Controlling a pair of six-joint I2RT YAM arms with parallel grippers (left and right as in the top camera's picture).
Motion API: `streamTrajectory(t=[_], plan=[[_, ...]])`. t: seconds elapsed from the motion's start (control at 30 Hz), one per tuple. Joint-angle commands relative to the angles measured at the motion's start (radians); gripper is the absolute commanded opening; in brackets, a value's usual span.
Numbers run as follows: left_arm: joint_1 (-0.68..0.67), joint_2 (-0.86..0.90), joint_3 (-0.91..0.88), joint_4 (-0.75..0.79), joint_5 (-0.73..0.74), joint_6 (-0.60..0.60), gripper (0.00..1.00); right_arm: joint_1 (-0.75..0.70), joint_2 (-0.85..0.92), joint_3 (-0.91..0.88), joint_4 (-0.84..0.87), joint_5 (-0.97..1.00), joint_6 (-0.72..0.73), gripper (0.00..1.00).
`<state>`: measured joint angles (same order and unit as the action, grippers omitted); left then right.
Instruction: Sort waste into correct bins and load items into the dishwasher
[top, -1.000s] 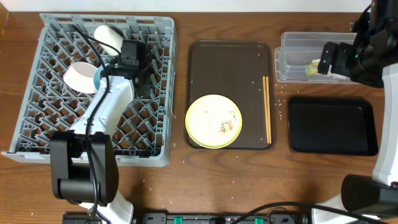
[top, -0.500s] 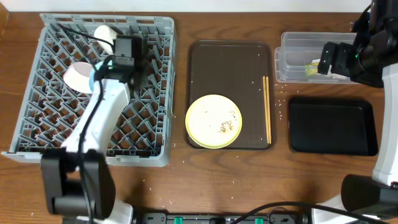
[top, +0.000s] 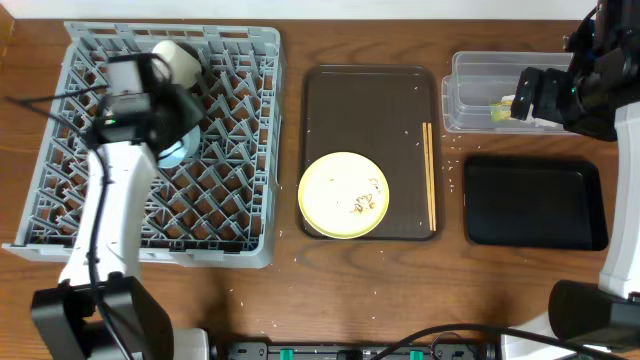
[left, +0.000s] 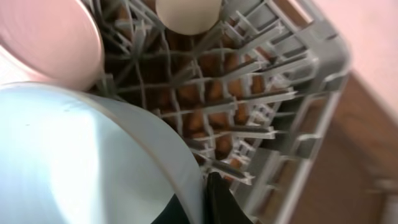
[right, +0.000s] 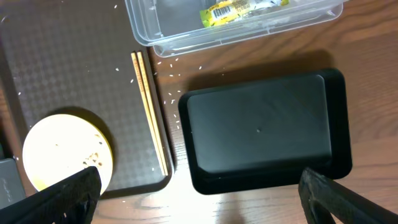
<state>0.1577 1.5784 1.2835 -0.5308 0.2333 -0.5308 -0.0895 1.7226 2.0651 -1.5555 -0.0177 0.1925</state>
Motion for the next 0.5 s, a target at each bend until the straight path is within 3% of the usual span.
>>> streamTrajectory(t=[0.0, 0.2, 0.47], plan=[[0.072, -0.004, 0.006, 0.002, 0.249, -0.111, 0.08, -0.001, -0.023, 0.001, -0.001, 0.006, -0.014, 0.99], [0.216, -0.004, 0.003, 0.002, 0.505, -0.168, 0.07, -0.001, -0.023, 0.001, -0.001, 0.006, -0.014, 0.99], [0.435, -0.004, -0.039, -0.011, 0.715, -0.188, 0.07, -0.001, -0.023, 0.001, -0.001, 0.006, -0.014, 0.99]])
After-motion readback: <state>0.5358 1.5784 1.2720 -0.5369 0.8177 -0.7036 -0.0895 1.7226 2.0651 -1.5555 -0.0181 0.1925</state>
